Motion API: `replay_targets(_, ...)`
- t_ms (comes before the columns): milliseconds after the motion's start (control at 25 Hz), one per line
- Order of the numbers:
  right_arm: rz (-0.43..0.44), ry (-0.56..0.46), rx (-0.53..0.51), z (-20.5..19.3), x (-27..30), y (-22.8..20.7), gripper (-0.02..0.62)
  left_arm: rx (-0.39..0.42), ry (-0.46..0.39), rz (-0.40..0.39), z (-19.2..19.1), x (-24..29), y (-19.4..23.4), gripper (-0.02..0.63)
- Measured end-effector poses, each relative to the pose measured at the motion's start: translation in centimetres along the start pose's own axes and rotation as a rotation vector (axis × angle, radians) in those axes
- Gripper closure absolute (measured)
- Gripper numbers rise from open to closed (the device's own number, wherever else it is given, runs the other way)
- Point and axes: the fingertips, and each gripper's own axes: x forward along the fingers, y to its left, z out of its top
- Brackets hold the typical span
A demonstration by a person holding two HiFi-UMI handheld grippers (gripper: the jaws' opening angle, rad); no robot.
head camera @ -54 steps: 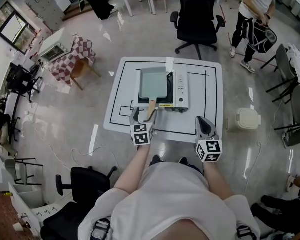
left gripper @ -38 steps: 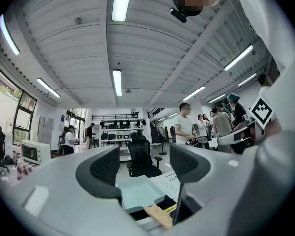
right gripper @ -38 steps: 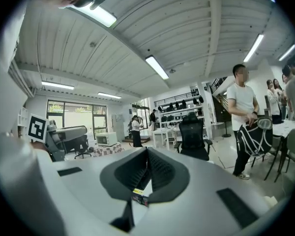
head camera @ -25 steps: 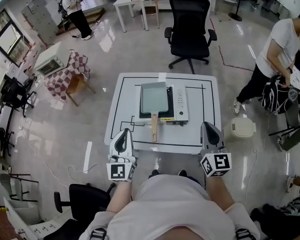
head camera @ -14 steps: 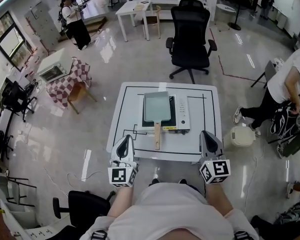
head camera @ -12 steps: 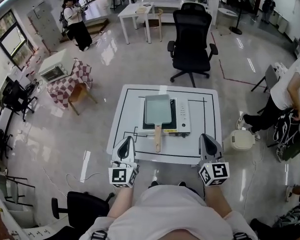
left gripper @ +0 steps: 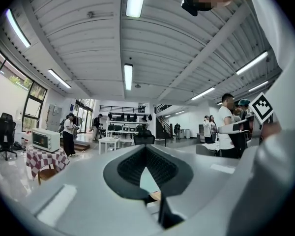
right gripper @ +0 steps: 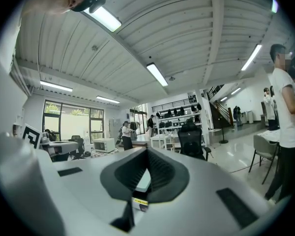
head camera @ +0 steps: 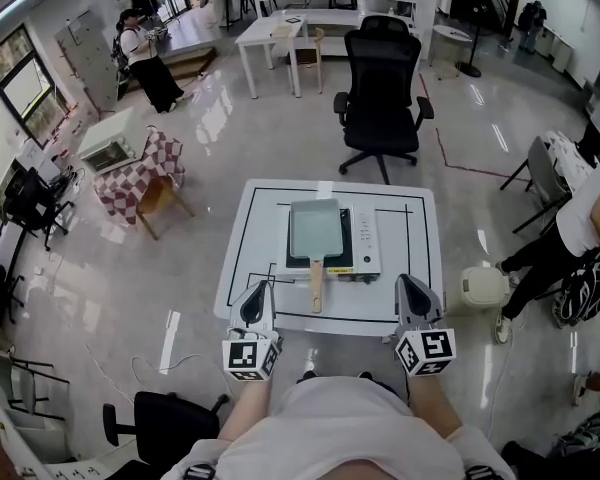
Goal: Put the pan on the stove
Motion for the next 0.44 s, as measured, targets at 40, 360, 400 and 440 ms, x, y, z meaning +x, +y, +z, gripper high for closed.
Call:
replay_targets(40,0.001,0.000,-0.002,0.01,0.08,-0.01,0.588,-0.004,0.002,0.001,-0.10,0.07,-0.01,0.595)
replay_targets(360,0.009,-0.004,-0.006,-0.03,0.27,-0.06,0.588,-0.027,0.015,0.006,-0.72,0.33,-0.12,0.595)
replay_targets(400,0.010,-0.003,-0.006,-0.09,0.26,-0.02,0.588,-0.033,0.019,0.006,-0.87,0.32,-0.11,0.595)
replay_targets(440,0.010,-0.003,-0.006,-0.16,0.25,0.01,0.588,-0.039,0.023,0.006,-1.03,0.31,-0.10,0.595)
